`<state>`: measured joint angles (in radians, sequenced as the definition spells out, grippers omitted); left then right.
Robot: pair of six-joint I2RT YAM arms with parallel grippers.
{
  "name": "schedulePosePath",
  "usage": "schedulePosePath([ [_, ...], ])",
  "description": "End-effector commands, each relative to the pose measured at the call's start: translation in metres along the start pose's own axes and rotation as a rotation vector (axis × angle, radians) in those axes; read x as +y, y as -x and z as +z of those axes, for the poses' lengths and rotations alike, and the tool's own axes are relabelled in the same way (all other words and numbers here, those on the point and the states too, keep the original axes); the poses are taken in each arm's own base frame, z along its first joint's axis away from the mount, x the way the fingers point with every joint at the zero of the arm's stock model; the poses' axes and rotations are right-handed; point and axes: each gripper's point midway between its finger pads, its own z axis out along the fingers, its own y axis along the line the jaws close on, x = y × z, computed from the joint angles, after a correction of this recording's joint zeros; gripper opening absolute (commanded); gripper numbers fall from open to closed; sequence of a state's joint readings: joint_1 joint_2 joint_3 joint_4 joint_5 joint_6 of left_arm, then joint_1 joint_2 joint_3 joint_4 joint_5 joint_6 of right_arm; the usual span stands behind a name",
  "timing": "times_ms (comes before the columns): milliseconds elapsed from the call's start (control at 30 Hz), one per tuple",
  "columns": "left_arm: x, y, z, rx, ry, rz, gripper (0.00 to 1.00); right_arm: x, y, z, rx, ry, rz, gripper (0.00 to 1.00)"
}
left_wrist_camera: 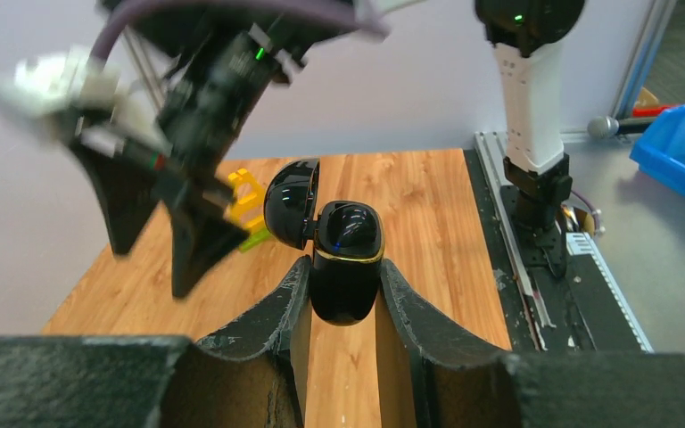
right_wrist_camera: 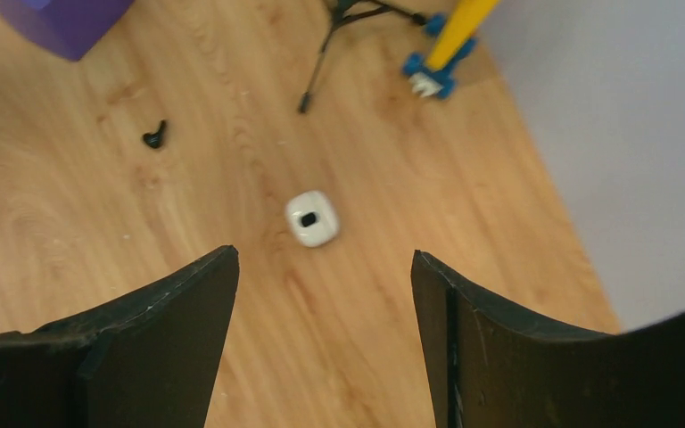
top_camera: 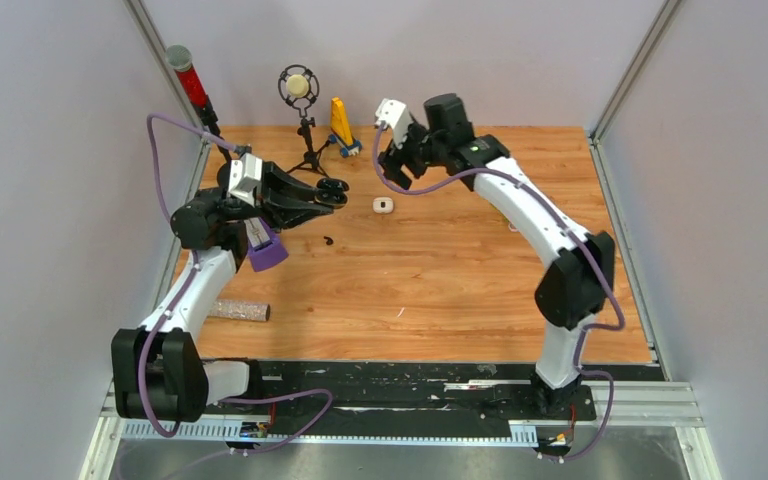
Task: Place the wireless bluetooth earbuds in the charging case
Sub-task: Pick up the earbud from the center of the board.
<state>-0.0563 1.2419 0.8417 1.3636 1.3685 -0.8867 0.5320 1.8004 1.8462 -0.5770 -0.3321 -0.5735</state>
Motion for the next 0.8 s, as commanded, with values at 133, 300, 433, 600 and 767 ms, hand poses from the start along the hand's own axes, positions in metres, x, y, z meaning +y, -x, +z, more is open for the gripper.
schedulePosePath([
  [133, -0.017, 0.02, -0.008, 0.049, -0.034, 0.095, 0.0, 0.083, -0.033, 0.092, 0.041, 0.365, 0.434, 0.68],
  [300, -0.014, 0.018, -0.009, 0.042, -0.022, 0.089, 0.0, 0.12, -0.04, 0.131, 0.077, 0.421, 0.454, 0.69],
  [433, -0.01, 0.015, -0.01, 0.038, -0.014, 0.085, 0.0, 0.144, -0.054, 0.157, 0.106, 0.448, 0.463, 0.69],
  [600, -0.008, 0.016, -0.009, 0.029, -0.007, 0.083, 0.0, 0.165, -0.077, 0.174, 0.147, 0.495, 0.473, 0.69],
  [767, -0.01, 0.017, -0.009, 0.029, -0.007, 0.085, 0.0, 0.178, -0.09, 0.177, 0.097, 0.52, 0.231, 0.71],
])
